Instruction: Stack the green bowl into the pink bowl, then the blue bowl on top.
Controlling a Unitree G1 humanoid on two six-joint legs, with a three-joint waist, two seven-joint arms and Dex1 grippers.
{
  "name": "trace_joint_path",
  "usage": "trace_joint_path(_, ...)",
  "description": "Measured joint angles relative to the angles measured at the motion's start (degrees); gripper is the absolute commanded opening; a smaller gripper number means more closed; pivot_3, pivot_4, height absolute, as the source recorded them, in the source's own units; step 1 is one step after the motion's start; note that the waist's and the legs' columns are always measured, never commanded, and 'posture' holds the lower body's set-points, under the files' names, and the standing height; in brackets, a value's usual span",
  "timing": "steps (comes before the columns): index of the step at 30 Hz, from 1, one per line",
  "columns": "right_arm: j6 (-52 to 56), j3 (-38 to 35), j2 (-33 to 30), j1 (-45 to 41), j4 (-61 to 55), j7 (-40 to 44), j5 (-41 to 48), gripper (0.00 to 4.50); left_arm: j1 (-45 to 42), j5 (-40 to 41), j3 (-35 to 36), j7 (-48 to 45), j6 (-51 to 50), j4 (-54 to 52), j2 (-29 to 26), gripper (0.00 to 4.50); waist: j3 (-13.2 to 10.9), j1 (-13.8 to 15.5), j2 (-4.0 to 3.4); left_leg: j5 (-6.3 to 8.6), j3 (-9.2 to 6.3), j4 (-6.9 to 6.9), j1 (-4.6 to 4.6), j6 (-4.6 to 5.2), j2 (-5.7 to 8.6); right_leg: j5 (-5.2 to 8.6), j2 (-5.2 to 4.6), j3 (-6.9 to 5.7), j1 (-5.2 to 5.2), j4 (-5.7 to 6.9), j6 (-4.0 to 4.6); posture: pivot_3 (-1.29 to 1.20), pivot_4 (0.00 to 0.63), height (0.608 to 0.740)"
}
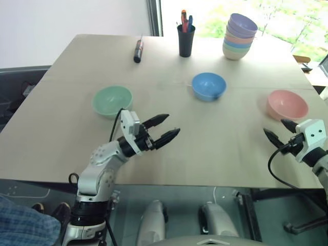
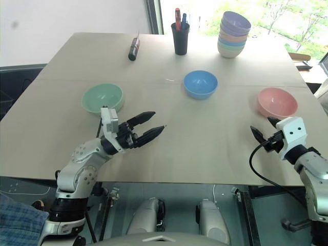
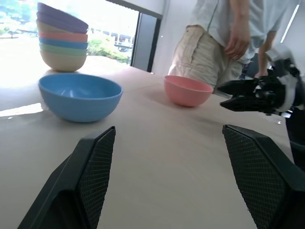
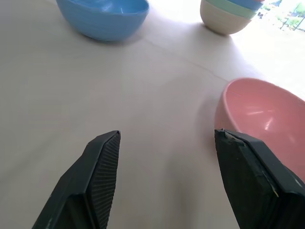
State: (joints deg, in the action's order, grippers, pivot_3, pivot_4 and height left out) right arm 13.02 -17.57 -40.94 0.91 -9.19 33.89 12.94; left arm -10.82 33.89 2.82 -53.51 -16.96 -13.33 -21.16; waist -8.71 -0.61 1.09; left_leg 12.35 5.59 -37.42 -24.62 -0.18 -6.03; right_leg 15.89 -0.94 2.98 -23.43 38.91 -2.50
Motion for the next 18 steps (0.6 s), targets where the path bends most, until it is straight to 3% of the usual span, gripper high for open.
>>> trace_joint_path(10,-1.44,7.54,-8.47,-18.25,19.75,5.02,-7.86,3.31,-1.21,0.38,-2.58,-1.0,1.06,-1.68,0.73,3.8,0.0,-0.14,-0.02,0.0,0.02,0.01,0.02,0.0,-0.01,0.0,0.02,0.03,0.0,-0.01,0.0,0.0,0.15,0.74)
trace_joint_path(18,2.06,17.8,-9.35,-31.88,37.16,16.34,-11.23,3.31,0.88,-0.7,-3.38,-0.04,3.45,-2.63,1.26,3.8,-0.01,-0.11,-0.03,0.0,0.04,0.02,0.0,0.0,-0.01,0.0,0.02,0.04,-0.02,-0.02,0.01,0.0,0.15,0.74)
